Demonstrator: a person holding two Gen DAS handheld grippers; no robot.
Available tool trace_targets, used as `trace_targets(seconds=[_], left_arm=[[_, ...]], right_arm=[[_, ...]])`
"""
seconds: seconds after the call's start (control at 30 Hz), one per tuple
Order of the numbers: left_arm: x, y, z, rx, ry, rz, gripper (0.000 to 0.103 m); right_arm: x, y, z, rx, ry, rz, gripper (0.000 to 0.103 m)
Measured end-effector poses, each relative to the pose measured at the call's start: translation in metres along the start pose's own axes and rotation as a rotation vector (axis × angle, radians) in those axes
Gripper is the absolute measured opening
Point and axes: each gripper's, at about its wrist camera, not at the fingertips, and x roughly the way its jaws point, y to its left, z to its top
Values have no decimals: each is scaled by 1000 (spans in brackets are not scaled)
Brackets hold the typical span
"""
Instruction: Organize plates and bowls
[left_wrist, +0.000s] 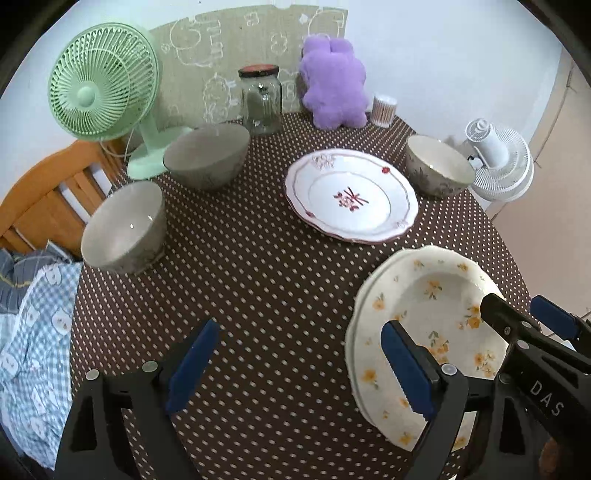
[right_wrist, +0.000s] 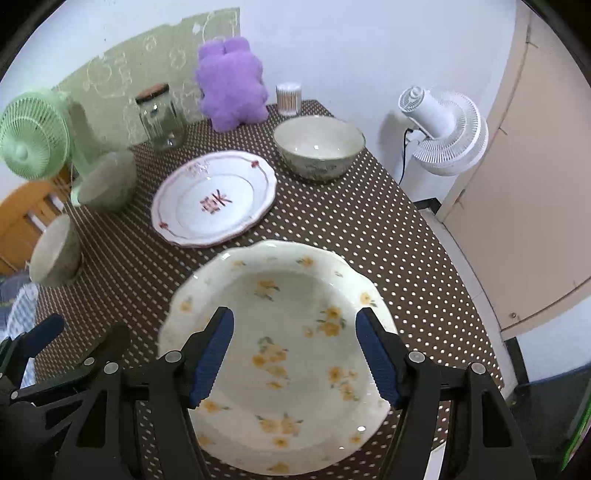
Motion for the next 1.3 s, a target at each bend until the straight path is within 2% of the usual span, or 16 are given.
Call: trace_targets(seconds=[0.13, 0.43, 0.73, 1.0, 1.3], left_arm=[[-3, 11, 9, 3, -23, -11, 91], [6, 23, 36, -42, -45, 24, 91], [30, 18, 67, -93, -61, 51, 91], [64, 7, 90, -104, -64, 85, 91], [113, -8, 100, -87, -9, 99, 88]], right_arm=[[-7, 9, 3, 41, -27, -4, 72], [0, 23, 29, 5, -72, 31, 72], [33, 21, 70, -11, -76, 94, 72], [70, 17, 103, -27, -75, 107, 72], [121, 17, 112, -34, -18, 134, 71]])
